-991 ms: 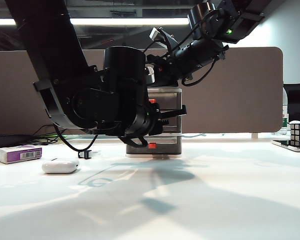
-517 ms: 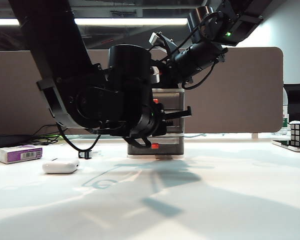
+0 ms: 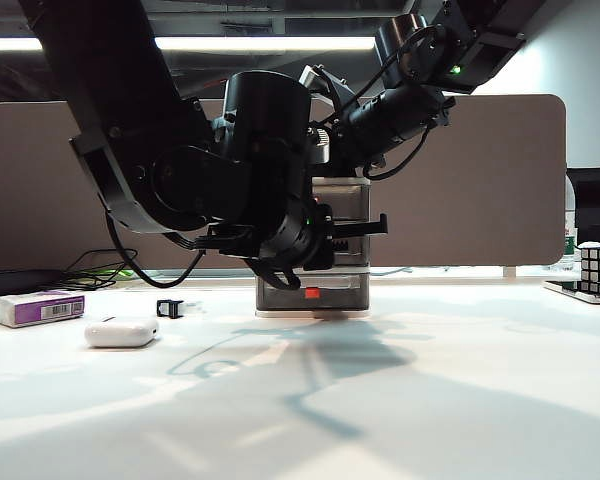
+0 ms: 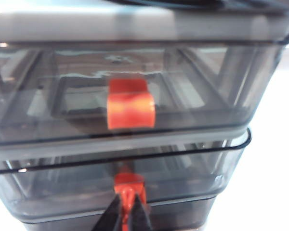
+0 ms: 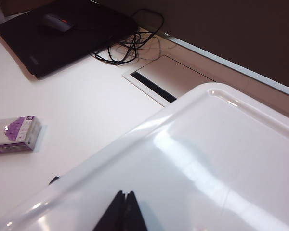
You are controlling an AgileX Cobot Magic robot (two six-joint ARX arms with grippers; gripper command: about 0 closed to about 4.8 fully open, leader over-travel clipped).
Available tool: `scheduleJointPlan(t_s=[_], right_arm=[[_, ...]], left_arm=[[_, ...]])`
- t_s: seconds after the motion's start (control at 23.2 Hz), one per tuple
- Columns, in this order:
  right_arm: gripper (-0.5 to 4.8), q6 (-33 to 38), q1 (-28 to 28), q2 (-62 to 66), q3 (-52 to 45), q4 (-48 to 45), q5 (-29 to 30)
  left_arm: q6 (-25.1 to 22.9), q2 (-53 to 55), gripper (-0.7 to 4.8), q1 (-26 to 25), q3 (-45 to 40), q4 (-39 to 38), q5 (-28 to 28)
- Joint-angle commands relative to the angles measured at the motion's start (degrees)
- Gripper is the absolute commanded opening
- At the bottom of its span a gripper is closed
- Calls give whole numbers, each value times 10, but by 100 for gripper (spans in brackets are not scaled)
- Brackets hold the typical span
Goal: Open the second layer of the drawer on the table, pick up the earphone case on the table and put it in, and finally close the drawer.
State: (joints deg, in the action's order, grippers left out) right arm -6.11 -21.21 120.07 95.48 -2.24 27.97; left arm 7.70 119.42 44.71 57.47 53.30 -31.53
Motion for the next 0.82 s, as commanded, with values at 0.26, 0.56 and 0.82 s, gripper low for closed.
scheduleJointPlan(t_s=[0.26,0.56,0.82], right_arm=[[-5,31,-1,4,-1,-5,19],[-5,31,0,5,-1,-2,15],[-5,31,-1,5,-1,1,15]], left_arm=[[26,-7,-6,4,-28,-14,5],[64,-30,-6,6,-85,11,7],[64,-63,-6,14,-118,17,7]])
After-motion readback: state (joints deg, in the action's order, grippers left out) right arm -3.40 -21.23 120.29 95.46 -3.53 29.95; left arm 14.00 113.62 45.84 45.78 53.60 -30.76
